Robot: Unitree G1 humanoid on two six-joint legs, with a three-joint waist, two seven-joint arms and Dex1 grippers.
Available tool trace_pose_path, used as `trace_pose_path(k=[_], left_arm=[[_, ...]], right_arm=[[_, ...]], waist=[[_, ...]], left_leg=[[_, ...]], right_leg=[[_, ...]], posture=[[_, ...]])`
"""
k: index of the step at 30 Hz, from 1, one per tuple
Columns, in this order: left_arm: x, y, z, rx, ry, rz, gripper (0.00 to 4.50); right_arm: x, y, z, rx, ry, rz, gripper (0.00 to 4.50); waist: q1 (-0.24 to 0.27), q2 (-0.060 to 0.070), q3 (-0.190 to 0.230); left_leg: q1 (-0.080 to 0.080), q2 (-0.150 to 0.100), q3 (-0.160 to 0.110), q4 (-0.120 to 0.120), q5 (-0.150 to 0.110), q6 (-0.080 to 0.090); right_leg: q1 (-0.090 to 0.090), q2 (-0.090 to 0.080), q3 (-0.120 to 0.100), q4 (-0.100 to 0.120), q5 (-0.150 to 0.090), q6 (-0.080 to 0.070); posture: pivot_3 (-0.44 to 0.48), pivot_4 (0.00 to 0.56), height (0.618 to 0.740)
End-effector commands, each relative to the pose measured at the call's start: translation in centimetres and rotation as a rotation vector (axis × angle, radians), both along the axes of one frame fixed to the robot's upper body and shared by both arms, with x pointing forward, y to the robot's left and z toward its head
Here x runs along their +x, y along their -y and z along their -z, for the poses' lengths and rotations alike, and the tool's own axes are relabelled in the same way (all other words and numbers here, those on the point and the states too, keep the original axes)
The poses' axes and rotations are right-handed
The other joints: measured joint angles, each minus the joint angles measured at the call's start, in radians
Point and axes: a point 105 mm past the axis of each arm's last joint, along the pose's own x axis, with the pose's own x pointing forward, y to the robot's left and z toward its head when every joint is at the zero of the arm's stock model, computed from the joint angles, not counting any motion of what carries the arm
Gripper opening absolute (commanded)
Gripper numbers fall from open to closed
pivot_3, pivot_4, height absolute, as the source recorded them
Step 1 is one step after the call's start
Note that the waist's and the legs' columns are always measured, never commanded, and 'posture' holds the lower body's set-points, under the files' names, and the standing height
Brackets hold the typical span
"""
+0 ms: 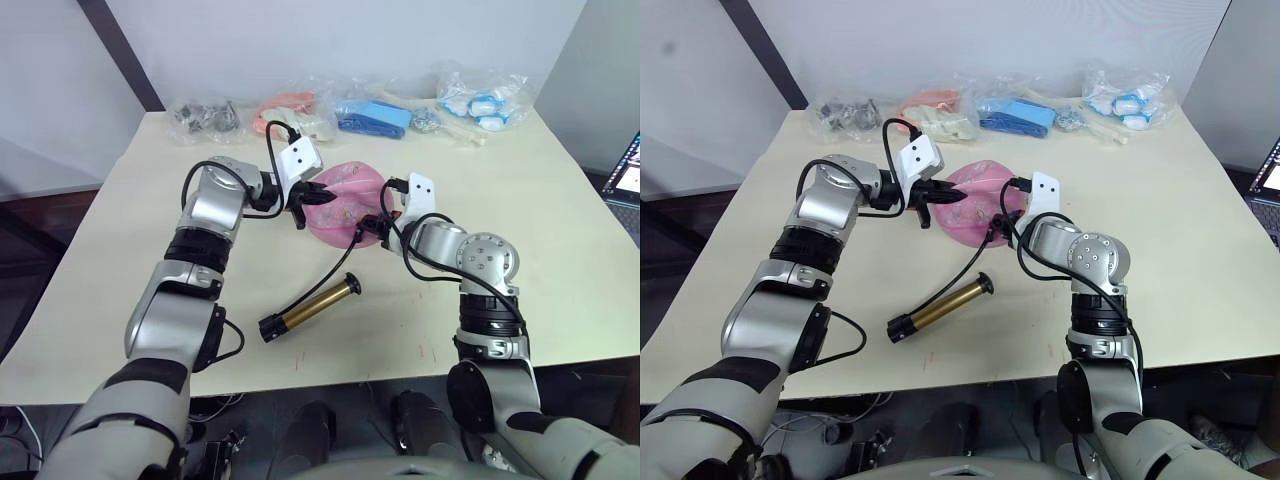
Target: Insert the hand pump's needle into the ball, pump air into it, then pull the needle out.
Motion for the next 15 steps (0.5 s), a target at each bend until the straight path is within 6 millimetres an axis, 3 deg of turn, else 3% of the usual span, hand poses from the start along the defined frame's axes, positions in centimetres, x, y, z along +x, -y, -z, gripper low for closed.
trace_pose_path(k=[1,15], left_arm=[[-0.5,-0.3,2.7,0.049,-0.087,-0.007,0.00],[-0.6,-0.5,2.8,0.046,-0.090,-0.009,0.00]], right_arm=[[-0.8,-3.9,-2.6,0.101,0.046,-0.091,2.75],[-0.9,-5.1,-2.4,0.075,0.064,-0.120,2.75]], waist=[[0.000,0.000,0.000],[0.000,0.000,0.000]], left_leg=[[0.000,0.000,0.000,0.000,0.000,0.000],[0.000,0.000,0.000,0.000,0.000,0.000]], right_leg=[[0.000,0.000,0.000,0.000,0.000,0.000],[0.000,0.000,0.000,0.000,0.000,0.000]], posture=[[0.000,0.150,0.740],[0.000,0.150,0.740]])
